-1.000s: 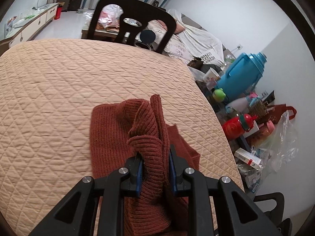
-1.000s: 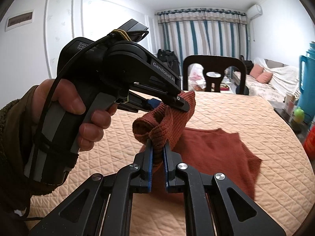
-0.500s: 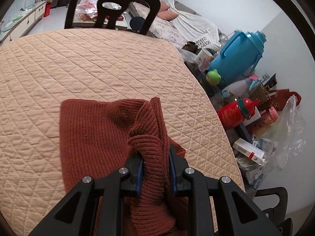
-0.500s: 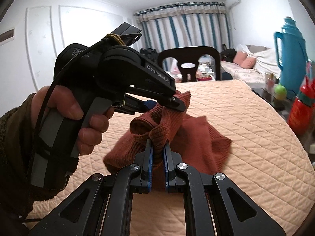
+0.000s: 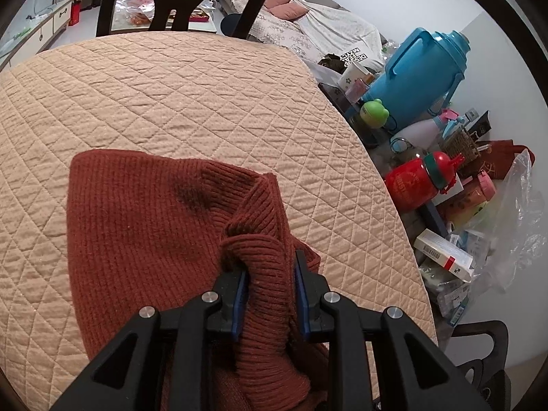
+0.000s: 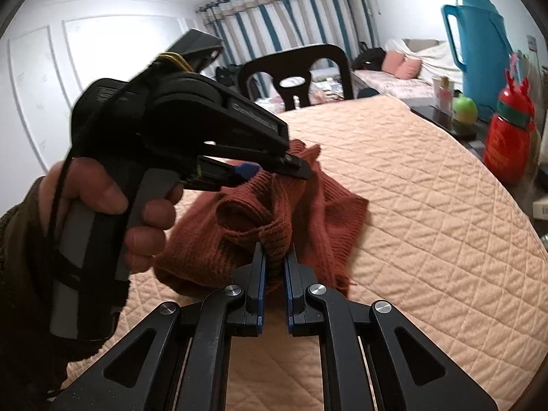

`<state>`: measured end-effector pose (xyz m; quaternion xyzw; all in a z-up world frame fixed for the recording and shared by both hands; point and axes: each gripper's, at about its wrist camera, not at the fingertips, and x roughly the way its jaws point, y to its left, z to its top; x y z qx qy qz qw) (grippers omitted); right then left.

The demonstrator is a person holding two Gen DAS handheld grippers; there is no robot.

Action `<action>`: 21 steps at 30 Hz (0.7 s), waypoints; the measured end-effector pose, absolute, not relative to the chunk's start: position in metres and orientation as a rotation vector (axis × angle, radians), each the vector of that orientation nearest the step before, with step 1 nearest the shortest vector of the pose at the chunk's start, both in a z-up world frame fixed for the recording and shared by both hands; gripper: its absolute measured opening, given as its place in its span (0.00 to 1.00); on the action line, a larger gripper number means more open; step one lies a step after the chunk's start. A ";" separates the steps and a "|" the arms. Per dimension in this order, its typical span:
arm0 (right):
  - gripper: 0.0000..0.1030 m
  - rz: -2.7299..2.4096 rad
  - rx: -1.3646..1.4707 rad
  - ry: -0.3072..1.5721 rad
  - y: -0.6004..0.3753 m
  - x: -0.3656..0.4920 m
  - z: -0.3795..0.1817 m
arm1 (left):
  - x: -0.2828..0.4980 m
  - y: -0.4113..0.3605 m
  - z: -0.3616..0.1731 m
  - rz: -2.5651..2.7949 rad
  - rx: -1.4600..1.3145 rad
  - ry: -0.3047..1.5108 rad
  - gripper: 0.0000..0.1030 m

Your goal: Fold small clothes

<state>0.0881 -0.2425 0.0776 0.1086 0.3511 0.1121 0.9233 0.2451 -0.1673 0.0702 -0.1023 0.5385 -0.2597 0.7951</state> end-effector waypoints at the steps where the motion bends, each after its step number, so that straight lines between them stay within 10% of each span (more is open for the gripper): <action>1: 0.09 0.227 0.231 0.730 -0.245 0.090 0.076 | 0.244 -0.169 0.070 -0.563 -0.210 1.154 0.29; 11: 0.12 0.182 0.231 0.750 -0.248 0.087 0.076 | 0.241 -0.164 0.085 -0.603 -0.202 1.098 0.59; 21: 0.19 0.109 0.311 0.781 -0.267 0.078 0.075 | 0.226 -0.117 0.102 -0.575 -0.210 1.025 0.67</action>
